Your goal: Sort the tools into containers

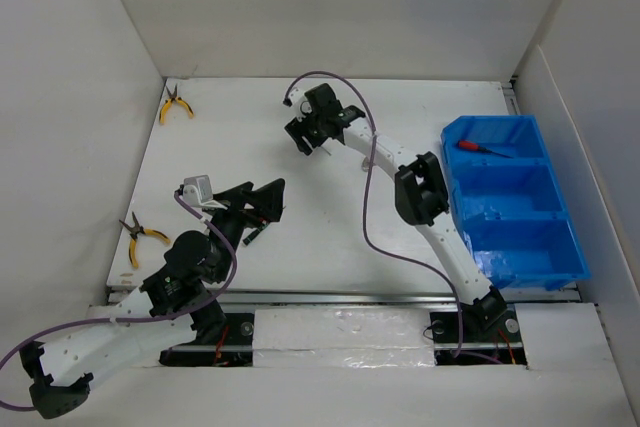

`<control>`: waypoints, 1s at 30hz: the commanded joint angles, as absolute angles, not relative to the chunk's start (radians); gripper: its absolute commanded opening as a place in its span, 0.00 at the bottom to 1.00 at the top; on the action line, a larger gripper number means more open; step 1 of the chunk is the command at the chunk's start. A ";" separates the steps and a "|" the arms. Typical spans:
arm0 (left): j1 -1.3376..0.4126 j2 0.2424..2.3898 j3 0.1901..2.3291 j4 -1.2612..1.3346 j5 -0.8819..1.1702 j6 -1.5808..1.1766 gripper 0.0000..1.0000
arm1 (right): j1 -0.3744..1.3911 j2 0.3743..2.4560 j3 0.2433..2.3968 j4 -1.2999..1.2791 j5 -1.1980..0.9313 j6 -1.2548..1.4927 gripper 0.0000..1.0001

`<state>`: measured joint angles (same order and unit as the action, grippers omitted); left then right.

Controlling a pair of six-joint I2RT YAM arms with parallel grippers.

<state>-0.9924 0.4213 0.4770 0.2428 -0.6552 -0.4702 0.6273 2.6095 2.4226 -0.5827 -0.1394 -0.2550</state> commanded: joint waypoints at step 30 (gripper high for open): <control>-0.989 0.416 0.479 0.288 -0.649 -0.476 0.99 | 0.597 2.717 2.579 -0.747 -0.133 -0.232 0.47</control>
